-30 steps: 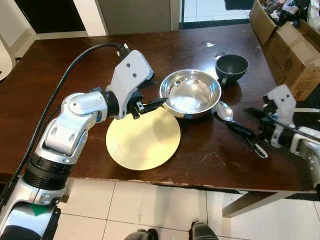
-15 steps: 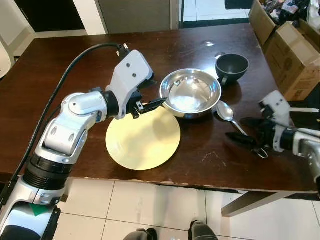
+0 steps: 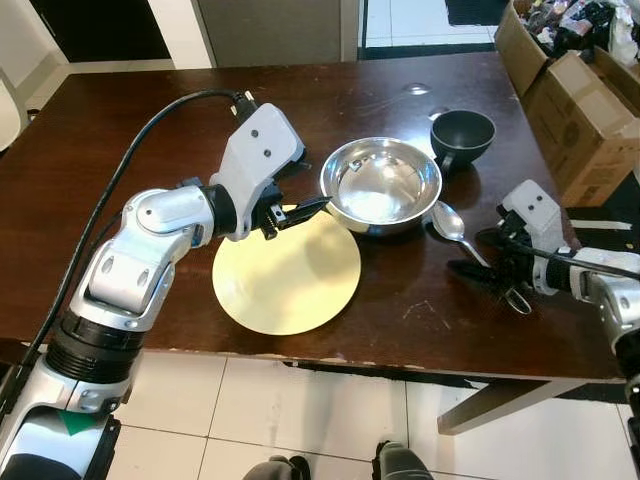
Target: Setting the table
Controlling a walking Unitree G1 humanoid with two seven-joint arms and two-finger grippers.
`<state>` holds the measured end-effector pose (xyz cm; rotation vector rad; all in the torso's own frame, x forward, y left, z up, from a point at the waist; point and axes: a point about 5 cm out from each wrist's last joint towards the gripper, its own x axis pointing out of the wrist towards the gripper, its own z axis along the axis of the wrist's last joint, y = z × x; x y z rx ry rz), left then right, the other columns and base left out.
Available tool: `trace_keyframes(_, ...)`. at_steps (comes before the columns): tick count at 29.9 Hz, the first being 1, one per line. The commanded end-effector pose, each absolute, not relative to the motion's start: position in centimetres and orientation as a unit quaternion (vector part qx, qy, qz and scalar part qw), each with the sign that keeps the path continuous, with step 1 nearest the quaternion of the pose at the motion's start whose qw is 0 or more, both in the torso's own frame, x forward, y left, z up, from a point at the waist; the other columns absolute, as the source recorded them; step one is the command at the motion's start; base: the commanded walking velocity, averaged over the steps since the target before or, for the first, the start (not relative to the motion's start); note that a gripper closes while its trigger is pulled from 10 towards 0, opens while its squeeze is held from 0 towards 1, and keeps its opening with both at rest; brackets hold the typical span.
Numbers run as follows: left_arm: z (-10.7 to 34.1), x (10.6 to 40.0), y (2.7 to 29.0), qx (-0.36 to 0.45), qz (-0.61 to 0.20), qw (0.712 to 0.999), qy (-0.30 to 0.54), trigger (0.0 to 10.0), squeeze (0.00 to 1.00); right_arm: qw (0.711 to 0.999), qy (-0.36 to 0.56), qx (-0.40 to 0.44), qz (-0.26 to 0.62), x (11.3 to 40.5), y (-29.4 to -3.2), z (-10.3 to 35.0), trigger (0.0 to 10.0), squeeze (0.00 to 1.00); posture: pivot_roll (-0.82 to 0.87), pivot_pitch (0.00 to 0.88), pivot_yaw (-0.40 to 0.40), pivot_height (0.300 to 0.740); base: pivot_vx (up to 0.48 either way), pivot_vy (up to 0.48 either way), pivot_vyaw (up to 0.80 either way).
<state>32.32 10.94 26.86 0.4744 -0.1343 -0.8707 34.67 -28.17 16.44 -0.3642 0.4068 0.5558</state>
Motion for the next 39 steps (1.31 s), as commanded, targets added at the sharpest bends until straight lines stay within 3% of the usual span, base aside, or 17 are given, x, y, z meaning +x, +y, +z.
trace_keyframes(1, 26.5, 32.3, 11.2, 0.225, -0.412, 0.881, -0.057, 10.0, 0.0, 0.907, 0.292, -0.174, 0.248, 32.9, -29.4, 12.4, 0.0, 0.0, -0.07, 0.139, 0.166, 0.74, 0.0, 0.0, 0.0)
trace_keyframes(14, 26.4, 32.4, 11.1, 0.217, -0.404, 0.887, -0.06, 10.0, 0.0, 0.902, 0.299, -0.163, 0.267, 32.4, -28.6, 10.7, 0.0, 0.0, -0.08, 0.134, 0.153, 0.74, 0.0, 0.0, 0.0)
trace_keyframes(24, 26.0, 32.6, 10.4, 0.202, -0.397, 0.893, -0.066, 10.0, 0.0, 0.953, 0.201, -0.078, 0.214, 33.4, -28.4, 13.2, 0.0, 0.0, -0.12, 0.122, 0.131, 0.74, 0.0, 0.0, 0.0)
trace_keyframes(25, 25.9, 32.6, 10.4, 0.198, -0.395, 0.895, -0.068, 10.0, 0.0, 0.965, 0.176, -0.058, 0.185, 33.4, -28.6, 14.0, 2.3, 0.0, -0.13, 0.113, 0.128, 0.74, 0.0, 0.0, 0.0)
trace_keyframes(26, 25.9, 32.6, 10.2, 0.193, -0.393, 0.897, -0.07, 10.0, 0.0, 0.976, 0.145, -0.03, 0.163, 33.2, -28.4, 14.8, 10.0, 0.0, -0.14, 0.1, 0.126, 0.74, 0.0, 0.0, 0.0)
trace_keyframes(32, 25.8, 32.9, 9.8, 0.181, -0.386, 0.901, -0.078, 10.0, 0.0, 0.991, 0.065, 0.033, 0.114, 30.8, -26.0, 15.9, 10.0, 0.0, -0.15, 0.078, 0.124, 0.74, 0.0, 0.0, 0.0)
trace_keyframes(33, 25.8, 33.1, 9.7, 0.174, -0.378, 0.906, -0.08, 10.0, 0.0, 0.995, -0.01, 0.022, 0.092, 30.2, -24.7, 17.4, 10.0, 0.0, -0.17, 0.069, 0.126, 0.74, 0.0, 0.0, 0.0)
trace_keyframes(35, 25.8, 33.1, 9.7, 0.174, -0.378, 0.906, -0.08, 10.0, 0.0, 0.995, -0.01, 0.022, 0.092, 30.2, -24.7, 17.4, 10.0, 0.0, -0.17, 0.069, 0.126, 0.74, 0.0, 0.0, 0.0)
trace_keyframes(36, 25.8, 33.3, 9.8, 0.165, -0.365, 0.913, -0.081, 10.0, 0.0, 0.989, -0.107, 0.012, 0.101, 29.7, -22.7, 20.4, 10.0, 0.0, -0.19, 0.061, 0.13, 0.74, 0.0, 0.0, 0.0)
trace_keyframes(37, 25.8, 33.4, 9.9, 0.161, -0.359, 0.916, -0.082, 10.0, 0.0, 0.983, -0.148, 0.019, 0.108, 29.5, -21.8, 21.8, 10.0, 0.0, -0.19, 0.061, 0.13, 0.74, 0.0, 0.0, 0.0)
trace_keyframes(39, 25.8, 33.5, 9.9, 0.157, -0.352, 0.919, -0.083, 10.0, 0.0, 0.978, -0.172, 0.035, 0.11, 29.3, -21.1, 22.9, 10.0, 0.0, -0.19, 0.055, 0.13, 0.74, 0.0, 0.0, 0.0)
